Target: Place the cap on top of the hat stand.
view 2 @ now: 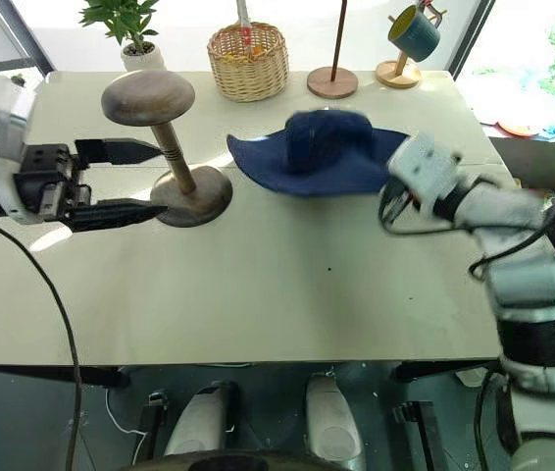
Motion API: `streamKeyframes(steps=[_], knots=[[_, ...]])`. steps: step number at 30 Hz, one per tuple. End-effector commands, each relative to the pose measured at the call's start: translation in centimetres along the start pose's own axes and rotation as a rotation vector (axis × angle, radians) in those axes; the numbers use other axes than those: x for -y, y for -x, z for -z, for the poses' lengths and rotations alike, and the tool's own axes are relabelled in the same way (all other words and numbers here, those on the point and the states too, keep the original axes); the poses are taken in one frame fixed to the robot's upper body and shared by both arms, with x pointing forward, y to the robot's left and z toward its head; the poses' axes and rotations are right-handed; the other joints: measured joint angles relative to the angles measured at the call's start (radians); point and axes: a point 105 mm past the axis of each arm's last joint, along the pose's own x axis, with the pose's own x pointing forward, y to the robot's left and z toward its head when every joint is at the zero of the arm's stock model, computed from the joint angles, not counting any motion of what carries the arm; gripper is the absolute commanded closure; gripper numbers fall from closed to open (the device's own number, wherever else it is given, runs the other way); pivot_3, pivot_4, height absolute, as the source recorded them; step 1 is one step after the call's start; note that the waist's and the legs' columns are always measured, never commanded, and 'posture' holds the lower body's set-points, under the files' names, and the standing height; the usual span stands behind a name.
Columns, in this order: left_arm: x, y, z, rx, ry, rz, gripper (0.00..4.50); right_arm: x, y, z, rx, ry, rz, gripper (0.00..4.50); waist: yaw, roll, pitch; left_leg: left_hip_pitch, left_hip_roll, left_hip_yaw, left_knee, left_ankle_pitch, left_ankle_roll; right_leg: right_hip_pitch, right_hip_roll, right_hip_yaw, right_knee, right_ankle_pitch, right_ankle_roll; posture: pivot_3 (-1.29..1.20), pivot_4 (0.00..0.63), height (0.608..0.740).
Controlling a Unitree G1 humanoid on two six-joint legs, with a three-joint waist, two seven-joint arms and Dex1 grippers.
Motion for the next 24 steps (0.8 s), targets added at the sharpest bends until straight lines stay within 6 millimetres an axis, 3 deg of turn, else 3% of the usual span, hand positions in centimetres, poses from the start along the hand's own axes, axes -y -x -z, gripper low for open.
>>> streamKeyframes(steps=[1,4,13,20,24], knots=[[0.4,1.8,-2.0,0.059,-0.051,-0.104,0.0,2.5,-0.8,-3.9,0.095,0.052,-0.001,4.48,0.0,0.0,0.0,0.0,0.0,0.0,0.0,0.0,0.0,0.0,0.0,0.0,0.0,0.0,0.0,0.0,0.15,0.74],[0.6,3.4,-2.7,0.082,-0.066,-0.193,0.0,4.1,-2.3,-5.8,0.119,0.099,-0.001,4.48,-0.001,0.001,0.001,0.0,0.0,0.001,-0.001,0.0,0.0,-0.001,0.0,0.0,0.0,0.0,0.0,0.0,0.15,0.74],[1.6,6.6,-3.0,0.103,-0.058,-0.383,0.0,8.2,-6.0,-7.0,0.082,0.193,0.055,4.48,0.0,0.002,0.002,-0.001,0.0,0.001,-0.001,0.0,0.0,-0.001,-0.001,0.0,-0.001,0.0,-0.001,0.0,0.15,0.74],[2.3,7.0,-2.7,0.097,-0.047,-0.417,0.0,11.9,-5.6,-5.4,0.003,0.19,0.173,4.48,-0.002,0.002,0.002,-0.001,0.0,0.002,-0.002,0.0,0.0,-0.002,-0.001,0.0,-0.002,0.0,-0.002,0.0,0.15,0.74],[2.1,7.5,-2.5,0.099,-0.032,-0.44,0.0,12.2,-5.7,-7.5,0.071,0.147,0.171,4.48,-0.017,0.006,0.005,-0.001,0.0,0.002,-0.002,0.0,0.0,-0.002,-0.001,0.0,-0.002,0.0,-0.002,0.0,0.15,0.74]])
